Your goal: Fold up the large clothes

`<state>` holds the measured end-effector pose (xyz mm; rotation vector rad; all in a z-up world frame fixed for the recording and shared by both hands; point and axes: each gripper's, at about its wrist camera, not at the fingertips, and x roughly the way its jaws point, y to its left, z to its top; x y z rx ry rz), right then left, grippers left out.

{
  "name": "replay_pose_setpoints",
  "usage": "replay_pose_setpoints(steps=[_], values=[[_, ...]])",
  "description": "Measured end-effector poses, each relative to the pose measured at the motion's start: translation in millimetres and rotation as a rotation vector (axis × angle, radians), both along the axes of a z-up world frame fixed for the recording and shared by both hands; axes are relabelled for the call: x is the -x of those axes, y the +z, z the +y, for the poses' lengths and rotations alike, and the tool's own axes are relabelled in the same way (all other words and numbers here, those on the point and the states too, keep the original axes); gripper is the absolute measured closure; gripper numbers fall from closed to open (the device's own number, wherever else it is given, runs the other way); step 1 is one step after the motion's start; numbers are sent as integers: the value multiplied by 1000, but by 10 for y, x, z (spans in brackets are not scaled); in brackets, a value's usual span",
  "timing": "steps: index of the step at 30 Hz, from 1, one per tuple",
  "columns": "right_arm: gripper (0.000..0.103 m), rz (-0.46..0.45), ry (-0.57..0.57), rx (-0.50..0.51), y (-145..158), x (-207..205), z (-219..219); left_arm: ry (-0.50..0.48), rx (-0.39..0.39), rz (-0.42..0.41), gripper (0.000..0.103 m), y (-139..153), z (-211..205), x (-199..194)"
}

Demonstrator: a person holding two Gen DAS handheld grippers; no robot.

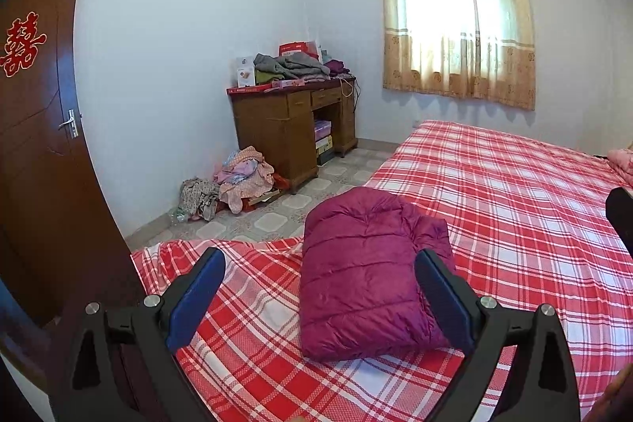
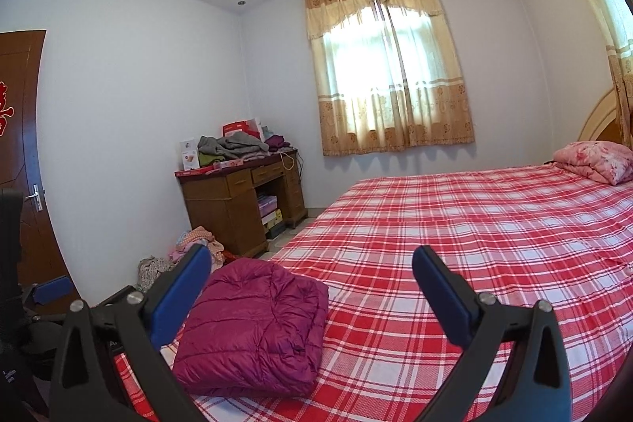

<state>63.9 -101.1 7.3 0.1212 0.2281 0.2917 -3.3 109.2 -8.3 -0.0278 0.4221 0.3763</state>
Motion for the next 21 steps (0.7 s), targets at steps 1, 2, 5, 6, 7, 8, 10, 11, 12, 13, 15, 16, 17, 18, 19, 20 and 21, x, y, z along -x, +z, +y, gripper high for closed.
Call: replay_pose_setpoints(steps=[1,2,5,6,7,8,10,11,12,13,15,16,17,18,19,20,21], values=[[0,-3,-2,2,5,2,7,0,3,-2,6,6,7,1],[0,-4,-2,6,6,3,12,-1,6,-4,6,9,14,3],[0,2,-3,13,-6,2,32,-3,13,1,6,1,18,1],[0,5,-4,13,-14,-1,33,-5,16,3,6,-4,16,0],[0,8,-5,13,-18,-4,29,-7,21,6,6,-7,20,-3],[0,14,-8,14,-27,-14,31,-9,23,6,6,-8,24,-4],[0,23,-11,16,-33,-28,30,-9,24,4,6,-8,25,-7],[0,26,-12,16,-33,-34,27,-8,22,4,6,-11,25,-8],[0,27,-12,16,-31,-40,30,-8,22,6,6,-19,26,-11],[0,27,-13,14,-30,-38,26,-9,21,7,6,-26,26,-16],[0,26,-13,14,-30,-41,30,-6,18,14,6,-43,32,-31],[0,26,-14,15,-31,-43,30,-4,18,17,6,-51,34,-38],[0,26,-15,15,-33,-41,29,-2,18,19,6,-56,33,-46],[0,25,-13,13,-32,-40,26,1,17,22,6,-64,37,-55],[0,26,-13,13,-32,-41,25,4,16,25,6,-72,41,-62],[0,26,-14,12,-33,-43,24,8,16,29,6,-77,42,-69],[0,26,-13,13,-33,-43,22,11,16,32,6,-82,45,-73]])
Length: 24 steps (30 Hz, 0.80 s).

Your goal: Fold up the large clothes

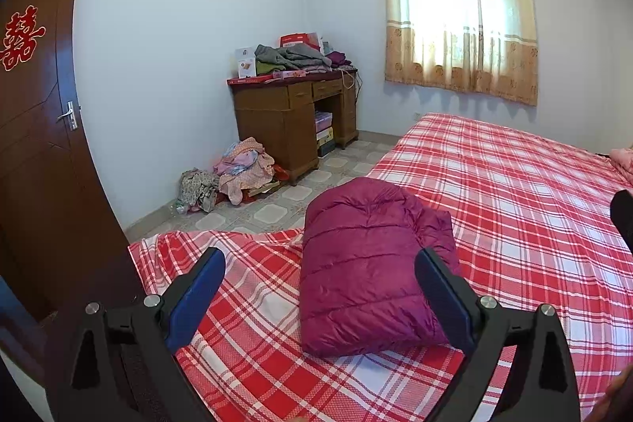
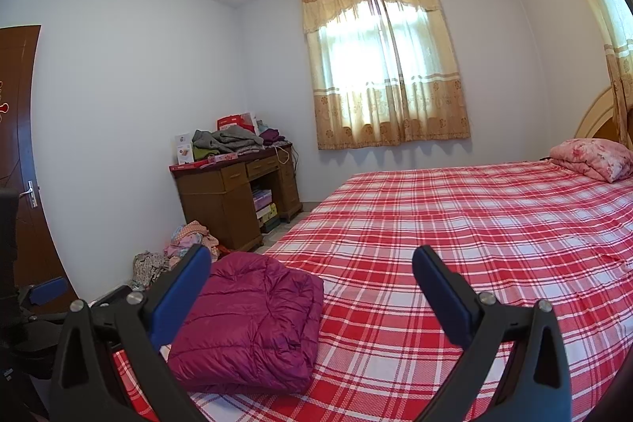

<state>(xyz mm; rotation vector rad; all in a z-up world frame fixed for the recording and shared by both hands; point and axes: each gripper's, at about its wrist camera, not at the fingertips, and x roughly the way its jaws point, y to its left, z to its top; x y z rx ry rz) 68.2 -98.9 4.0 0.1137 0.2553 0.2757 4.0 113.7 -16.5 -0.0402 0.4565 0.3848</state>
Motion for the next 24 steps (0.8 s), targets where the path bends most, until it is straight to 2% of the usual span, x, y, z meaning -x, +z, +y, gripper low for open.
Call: replay_pose_setpoints(steps=[14,20,24], values=[[0,12,-4,-7,-13,3,2,18,-23,-26,6,18,-11,27],[0,15,-4,-7,-17,3,6,44,-83,-63,6,24,-30,55],[0,22,-3,-4,-30,12,6,36,-18,-12,6,-17,108,-25]])
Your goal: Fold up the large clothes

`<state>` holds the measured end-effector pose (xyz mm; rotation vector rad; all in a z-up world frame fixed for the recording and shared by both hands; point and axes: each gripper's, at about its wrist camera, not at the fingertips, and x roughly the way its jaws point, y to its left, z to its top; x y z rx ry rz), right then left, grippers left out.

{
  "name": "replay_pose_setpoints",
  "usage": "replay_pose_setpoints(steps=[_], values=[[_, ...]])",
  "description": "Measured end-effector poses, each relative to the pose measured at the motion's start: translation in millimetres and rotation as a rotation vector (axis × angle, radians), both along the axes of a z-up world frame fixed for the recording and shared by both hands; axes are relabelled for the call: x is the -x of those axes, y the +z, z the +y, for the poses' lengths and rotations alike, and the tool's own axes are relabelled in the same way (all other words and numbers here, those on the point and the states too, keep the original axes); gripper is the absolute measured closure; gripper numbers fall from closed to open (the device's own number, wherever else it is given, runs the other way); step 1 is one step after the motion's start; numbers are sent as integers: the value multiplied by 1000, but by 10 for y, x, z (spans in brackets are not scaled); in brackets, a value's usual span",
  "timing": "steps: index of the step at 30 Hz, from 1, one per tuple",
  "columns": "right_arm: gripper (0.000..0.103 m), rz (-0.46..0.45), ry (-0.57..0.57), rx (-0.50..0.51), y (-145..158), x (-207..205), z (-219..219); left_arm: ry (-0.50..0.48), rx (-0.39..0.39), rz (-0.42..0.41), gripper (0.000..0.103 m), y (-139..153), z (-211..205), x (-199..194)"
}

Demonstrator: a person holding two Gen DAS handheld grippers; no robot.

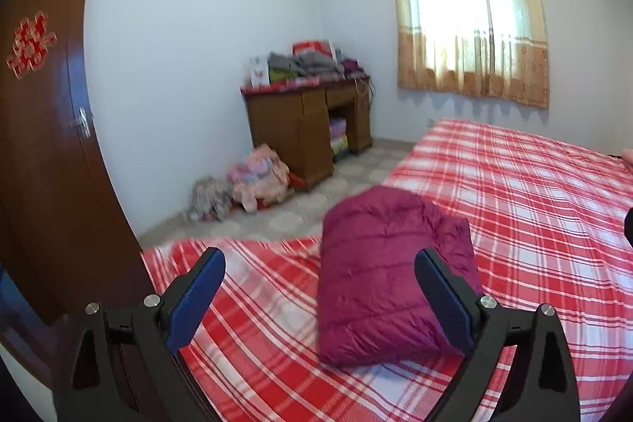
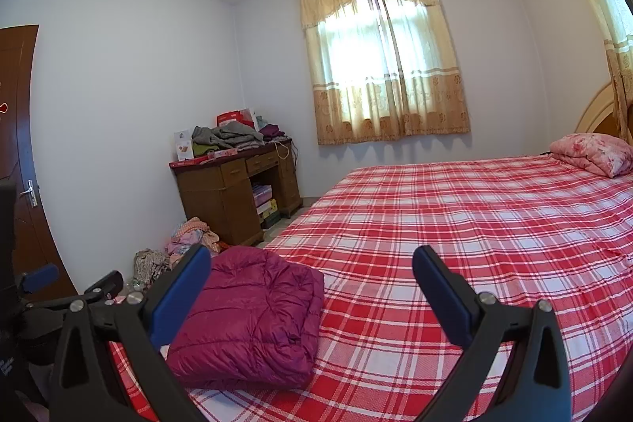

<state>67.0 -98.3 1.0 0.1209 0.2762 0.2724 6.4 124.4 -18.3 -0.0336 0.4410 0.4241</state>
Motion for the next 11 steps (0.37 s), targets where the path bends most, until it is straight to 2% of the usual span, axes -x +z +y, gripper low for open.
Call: replay_pose_setpoints(steps=[3,11], values=[[0,8,3,2,-10,-14,5,-4,25,-4,6,-34,78,9],[0,31,-3,0,-49,-65,-24,29,-5,12,6,-109,256,-42]])
